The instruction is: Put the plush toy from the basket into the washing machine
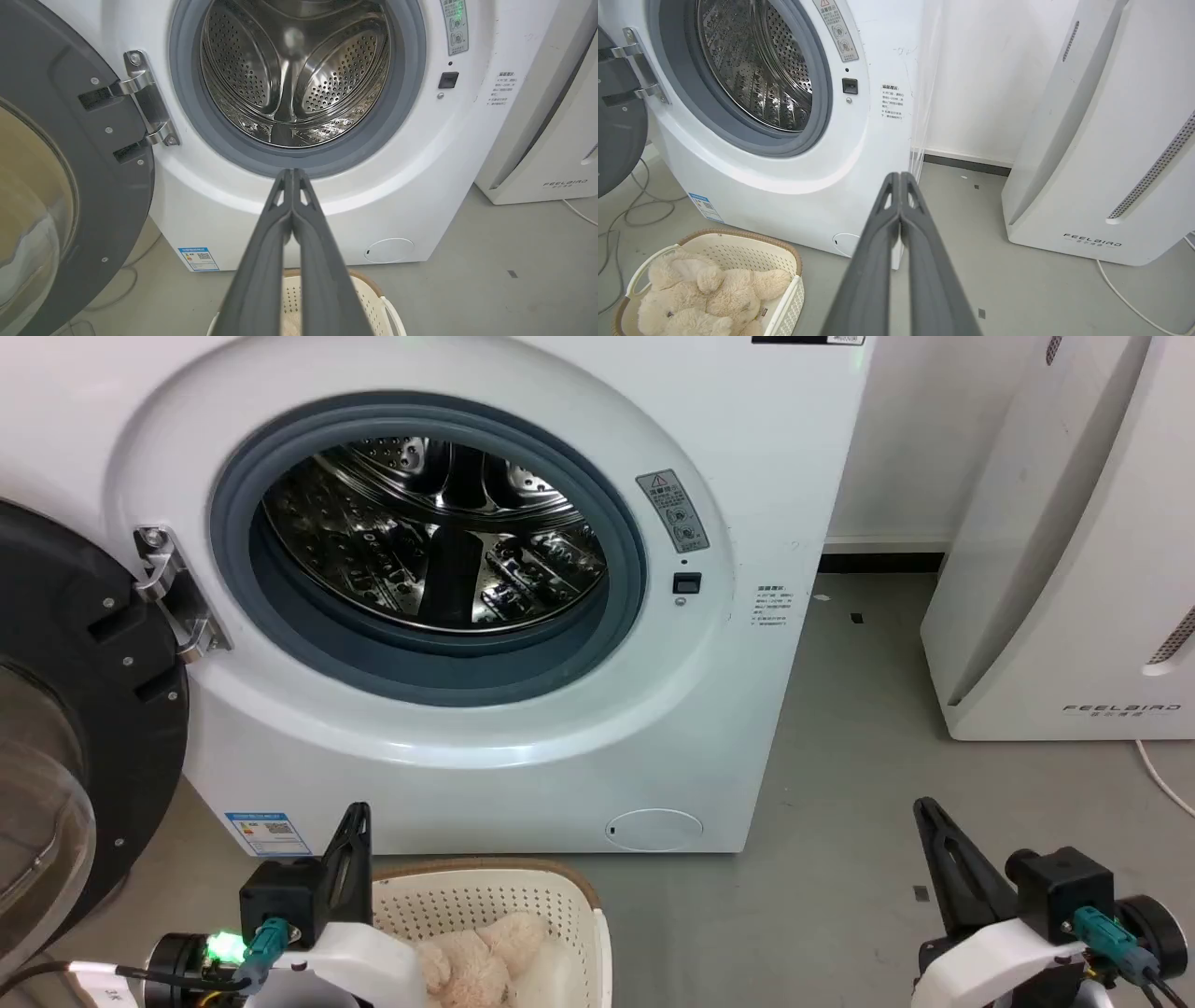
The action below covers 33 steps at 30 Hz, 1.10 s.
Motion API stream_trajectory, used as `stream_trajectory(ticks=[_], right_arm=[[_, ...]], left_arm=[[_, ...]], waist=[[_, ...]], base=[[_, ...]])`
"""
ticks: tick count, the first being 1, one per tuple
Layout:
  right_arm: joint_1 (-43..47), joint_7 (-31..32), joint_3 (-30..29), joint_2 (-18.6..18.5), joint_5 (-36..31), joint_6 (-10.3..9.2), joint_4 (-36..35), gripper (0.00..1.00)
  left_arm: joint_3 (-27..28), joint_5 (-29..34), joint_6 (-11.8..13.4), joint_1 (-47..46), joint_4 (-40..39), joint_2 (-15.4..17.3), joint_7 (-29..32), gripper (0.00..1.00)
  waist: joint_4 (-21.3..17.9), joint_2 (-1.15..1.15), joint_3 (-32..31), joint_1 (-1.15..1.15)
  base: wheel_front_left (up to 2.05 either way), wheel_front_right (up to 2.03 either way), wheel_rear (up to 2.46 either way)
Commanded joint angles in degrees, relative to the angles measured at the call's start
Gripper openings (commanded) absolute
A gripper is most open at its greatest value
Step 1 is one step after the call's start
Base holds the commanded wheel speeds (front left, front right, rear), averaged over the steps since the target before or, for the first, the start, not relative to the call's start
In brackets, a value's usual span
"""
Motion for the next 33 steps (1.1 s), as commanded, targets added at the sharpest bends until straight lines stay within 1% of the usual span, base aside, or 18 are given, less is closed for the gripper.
stream_trajectory(ticks=[1,22,23,33], right_arm=[[-0.81,0.03,-0.04,-0.03,-0.44,-0.04,0.14,0.0],[-0.81,0.03,-0.04,-0.03,-0.44,-0.04,0.14,0.0],[0.0,-0.02,-0.01,0.0,0.0,0.0,0.0,1.0],[0.03,-0.99,-0.82,0.0,1.34,0.0,-0.31,1.0]], left_arm=[[0.14,0.16,-0.25,-0.87,-0.26,0.0,0.02,0.0],[0.14,0.16,-0.25,-0.87,-0.26,0.0,0.02,0.0],[0.0,0.0,0.01,0.0,0.0,0.0,-0.01,1.0],[-0.55,-0.39,0.98,-0.37,0.52,0.0,-0.99,1.0]], waist=[[0.0,0.0,0.0,0.0],[0.0,0.0,0.0,0.0],[0.0,0.0,0.0,0.0],[0.0,0.0,0.22,0.0]], base=[[0.0,0.0,0.0],[0.0,0.0,0.0],[0.0,0.0,0.0],[0.0,0.0,0.0]])
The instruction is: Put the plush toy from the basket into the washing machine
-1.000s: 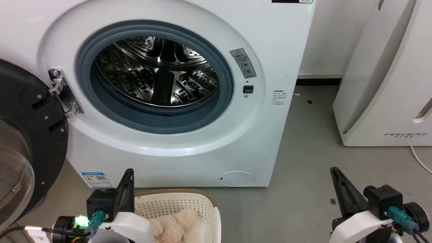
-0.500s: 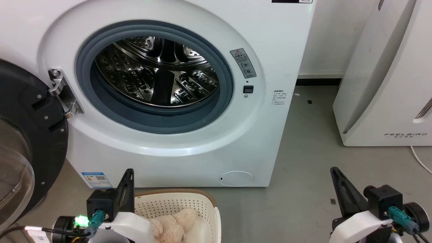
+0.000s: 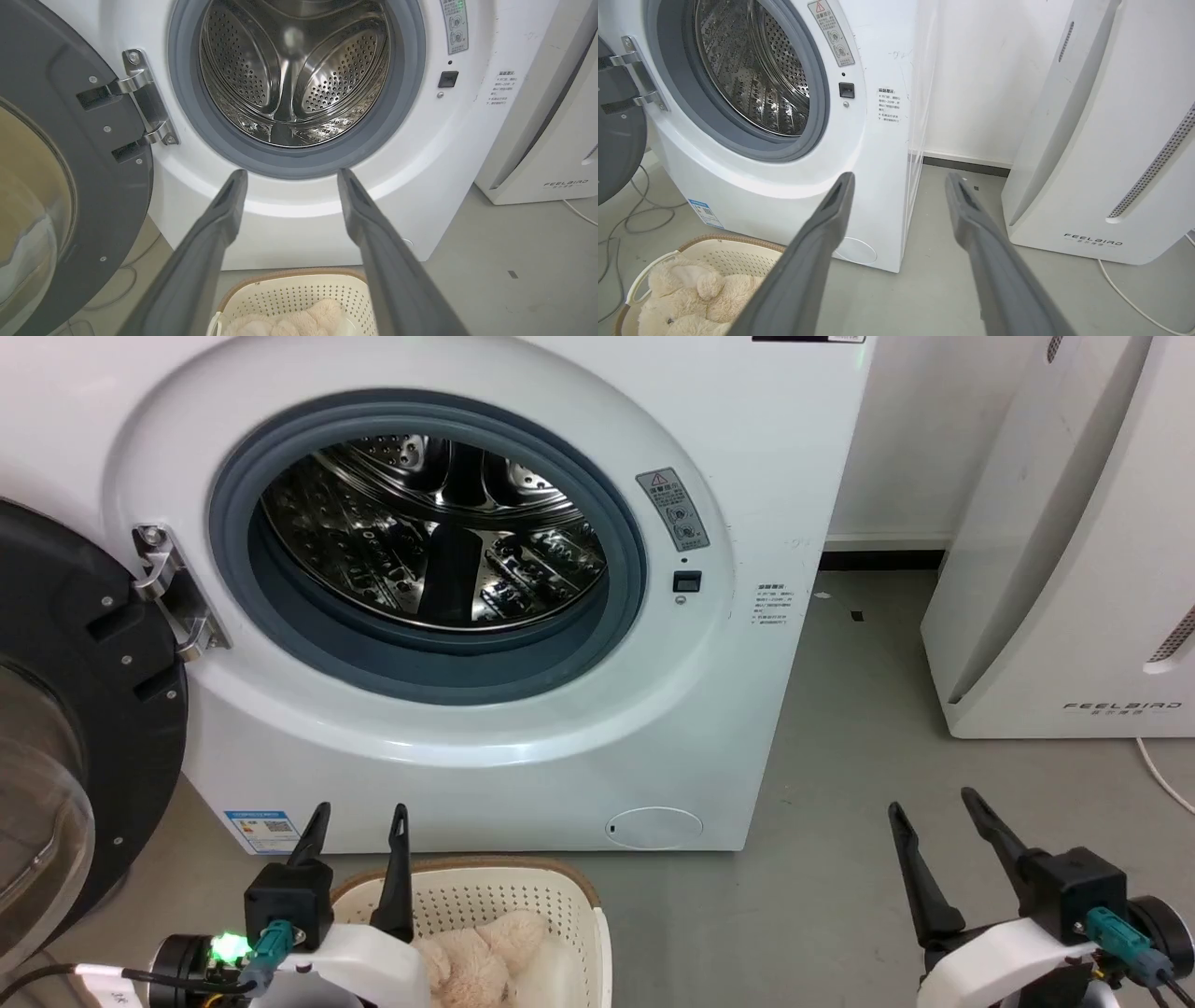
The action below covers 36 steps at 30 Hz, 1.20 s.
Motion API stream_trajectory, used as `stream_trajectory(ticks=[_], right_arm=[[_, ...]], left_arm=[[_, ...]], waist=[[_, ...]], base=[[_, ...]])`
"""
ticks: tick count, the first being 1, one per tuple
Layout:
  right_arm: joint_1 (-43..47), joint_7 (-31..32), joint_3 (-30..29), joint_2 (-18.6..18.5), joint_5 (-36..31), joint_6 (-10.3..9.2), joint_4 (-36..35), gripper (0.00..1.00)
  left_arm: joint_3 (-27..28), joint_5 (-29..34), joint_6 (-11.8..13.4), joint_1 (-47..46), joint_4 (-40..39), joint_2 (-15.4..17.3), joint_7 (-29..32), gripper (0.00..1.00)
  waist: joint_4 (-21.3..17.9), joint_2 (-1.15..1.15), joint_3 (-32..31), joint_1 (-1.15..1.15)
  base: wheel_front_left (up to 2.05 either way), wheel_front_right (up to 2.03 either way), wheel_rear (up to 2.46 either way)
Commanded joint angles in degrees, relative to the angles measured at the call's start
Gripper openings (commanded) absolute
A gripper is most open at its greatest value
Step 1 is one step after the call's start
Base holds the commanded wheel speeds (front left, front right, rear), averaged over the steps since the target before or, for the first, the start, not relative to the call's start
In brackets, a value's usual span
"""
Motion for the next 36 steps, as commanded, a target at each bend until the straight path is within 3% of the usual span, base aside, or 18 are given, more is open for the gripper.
stream_trajectory(ticks=[1,18,36], right_arm=[[0.01,-0.73,-0.44,0.0,0.81,-0.01,-0.3,1.0],[-0.66,-2.64,-1.29,-0.01,3.35,-0.02,-0.95,1.0],[-3.46,-4.79,-1.8,-0.01,6.19,-0.03,-1.48,1.0]], left_arm=[[-0.17,-0.39,0.45,-0.47,0.35,0.0,-0.63,1.0],[-1.76,0.02,0.62,-4.0,5.88,0.67,-2.55,1.0],[-5.32,0.97,-1.18,-13.57,22.71,2.29,-3.82,1.0]], waist=[[0.01,0.0,0.1,0.0],[-0.11,0.0,2.09,0.0],[-1.48,0.0,8.41,0.0]], base=[[0.0,0.0,0.0],[0.0,0.0,0.0],[0.0,0.0,0.0]])
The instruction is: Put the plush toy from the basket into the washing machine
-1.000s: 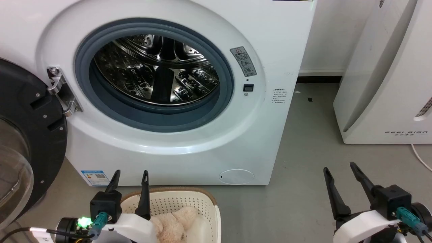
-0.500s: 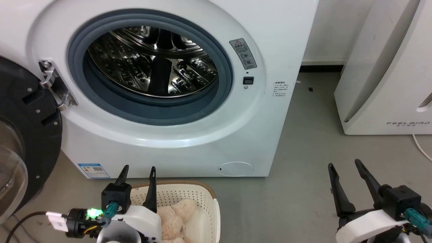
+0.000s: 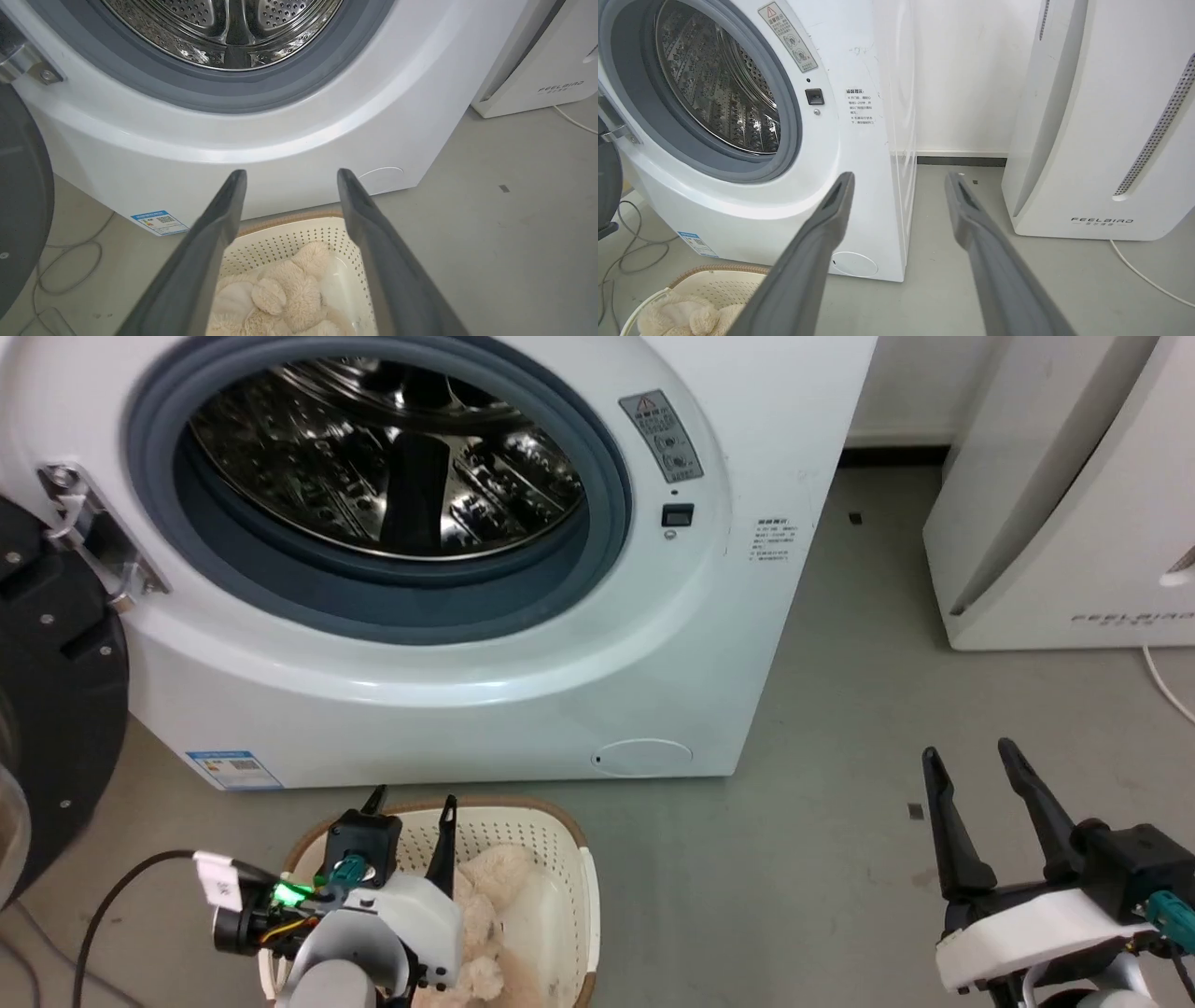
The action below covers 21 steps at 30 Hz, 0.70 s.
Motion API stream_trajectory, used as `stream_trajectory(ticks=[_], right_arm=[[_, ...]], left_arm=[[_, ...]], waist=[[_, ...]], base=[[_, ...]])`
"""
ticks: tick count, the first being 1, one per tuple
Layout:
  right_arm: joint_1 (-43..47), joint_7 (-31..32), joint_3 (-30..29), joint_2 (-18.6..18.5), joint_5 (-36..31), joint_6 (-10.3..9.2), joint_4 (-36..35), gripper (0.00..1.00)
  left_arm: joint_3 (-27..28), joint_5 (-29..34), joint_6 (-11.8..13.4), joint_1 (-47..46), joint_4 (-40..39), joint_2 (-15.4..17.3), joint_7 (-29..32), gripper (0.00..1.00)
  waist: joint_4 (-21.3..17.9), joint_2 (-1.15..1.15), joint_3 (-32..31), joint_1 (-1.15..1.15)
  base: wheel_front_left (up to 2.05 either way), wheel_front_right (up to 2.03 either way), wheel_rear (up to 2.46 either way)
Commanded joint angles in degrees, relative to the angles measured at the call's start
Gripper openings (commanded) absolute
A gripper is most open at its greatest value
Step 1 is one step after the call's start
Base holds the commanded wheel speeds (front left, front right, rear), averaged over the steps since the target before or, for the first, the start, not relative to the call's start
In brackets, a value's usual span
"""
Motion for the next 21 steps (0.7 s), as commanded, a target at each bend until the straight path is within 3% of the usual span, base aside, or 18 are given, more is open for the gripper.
stream_trajectory(ticks=[1,21], right_arm=[[-1.02,-0.56,-0.22,-0.01,0.6,-0.02,-0.35,1.0],[-6.18,-2.96,-0.64,-0.01,4.32,-0.02,-1.47,1.0]], left_arm=[[-0.36,0.42,-0.3,-1.35,1.15,0.42,-0.11,1.0],[-7.32,3.76,-2.34,-12.17,15.0,5.39,7.21,1.0]], waist=[[-0.28,0.0,0.71,0.0],[-2.82,0.0,12.11,0.0]], base=[[0.0,0.0,0.0],[0.0,0.0,0.0]])
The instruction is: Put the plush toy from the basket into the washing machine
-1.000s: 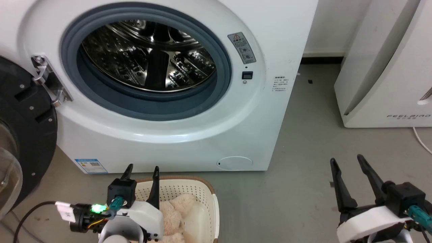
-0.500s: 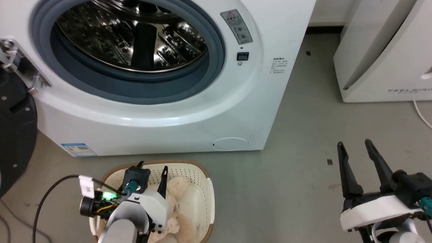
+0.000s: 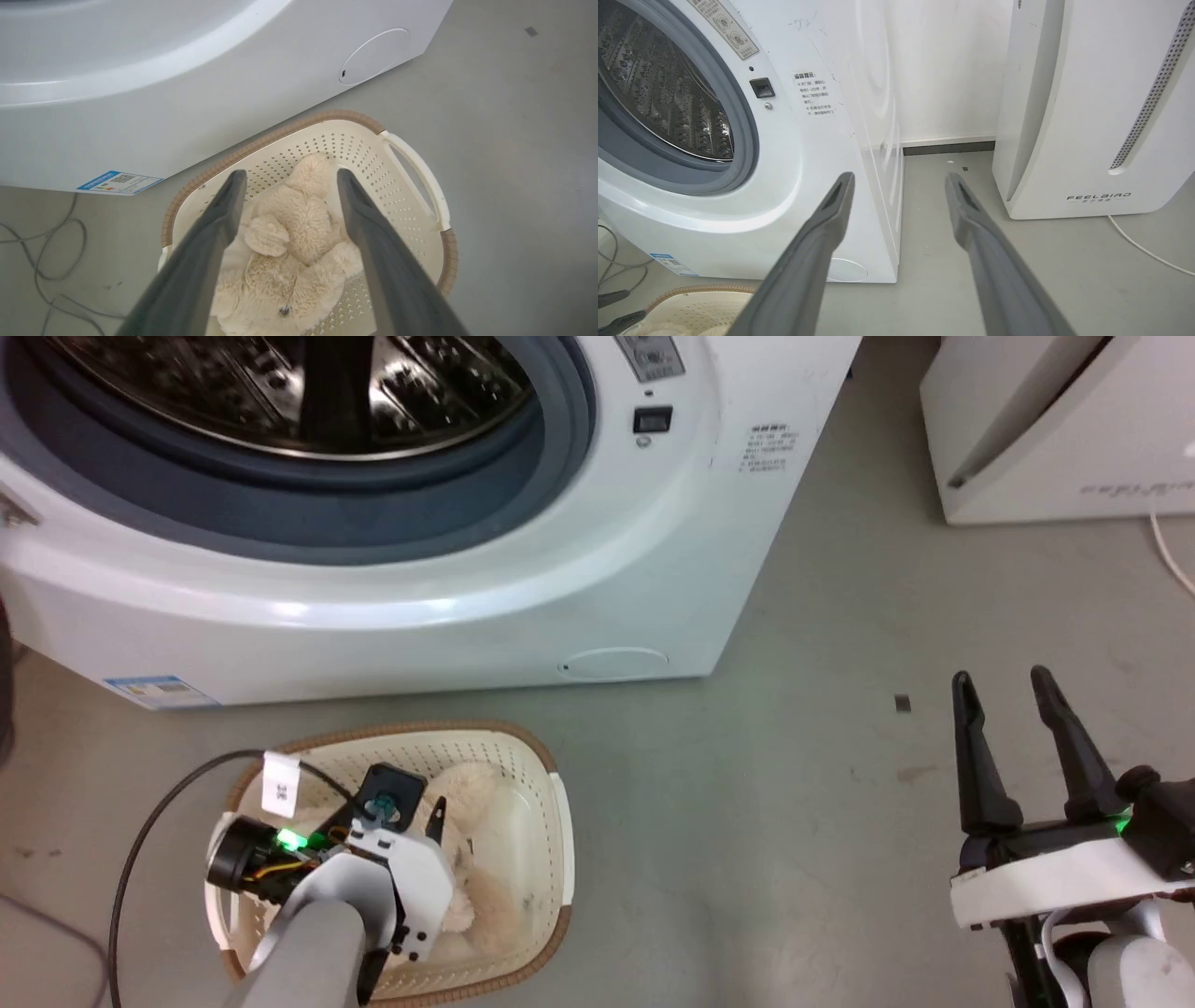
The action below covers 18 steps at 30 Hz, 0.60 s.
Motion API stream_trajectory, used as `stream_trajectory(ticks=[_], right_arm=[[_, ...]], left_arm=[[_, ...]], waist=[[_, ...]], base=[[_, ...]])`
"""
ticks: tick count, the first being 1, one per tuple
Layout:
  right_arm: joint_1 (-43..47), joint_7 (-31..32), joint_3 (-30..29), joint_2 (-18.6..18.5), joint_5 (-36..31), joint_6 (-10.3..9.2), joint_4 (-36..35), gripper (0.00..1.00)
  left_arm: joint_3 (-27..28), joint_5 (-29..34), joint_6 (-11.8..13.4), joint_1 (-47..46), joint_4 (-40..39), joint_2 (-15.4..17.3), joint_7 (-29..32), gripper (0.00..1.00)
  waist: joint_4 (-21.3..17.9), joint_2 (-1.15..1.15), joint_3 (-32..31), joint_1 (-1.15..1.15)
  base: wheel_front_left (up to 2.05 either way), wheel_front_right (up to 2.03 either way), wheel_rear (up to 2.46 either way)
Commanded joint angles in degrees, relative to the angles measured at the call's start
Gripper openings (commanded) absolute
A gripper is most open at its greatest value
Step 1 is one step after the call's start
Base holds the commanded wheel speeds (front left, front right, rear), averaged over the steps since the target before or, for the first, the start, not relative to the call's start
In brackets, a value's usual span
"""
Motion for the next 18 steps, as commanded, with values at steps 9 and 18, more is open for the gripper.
stream_trajectory(ticks=[9,18], right_arm=[[-3.64,-1.53,-0.41,-0.01,2.03,-0.03,-1.39,1.0],[-6.05,-2.6,-0.71,-0.02,3.55,-0.03,-2.33,1.0]], left_arm=[[-3.92,2.31,-0.36,-6.9,6.08,3.64,4.65,1.0],[-7.39,3.75,-1.12,-12.9,11.37,6.7,8.63,1.0]], waist=[[-1.63,0.0,7.78,0.0],[-2.54,0.0,14.64,0.0]], base=[[0.0,0.0,0.0],[0.0,0.0,0.0]])
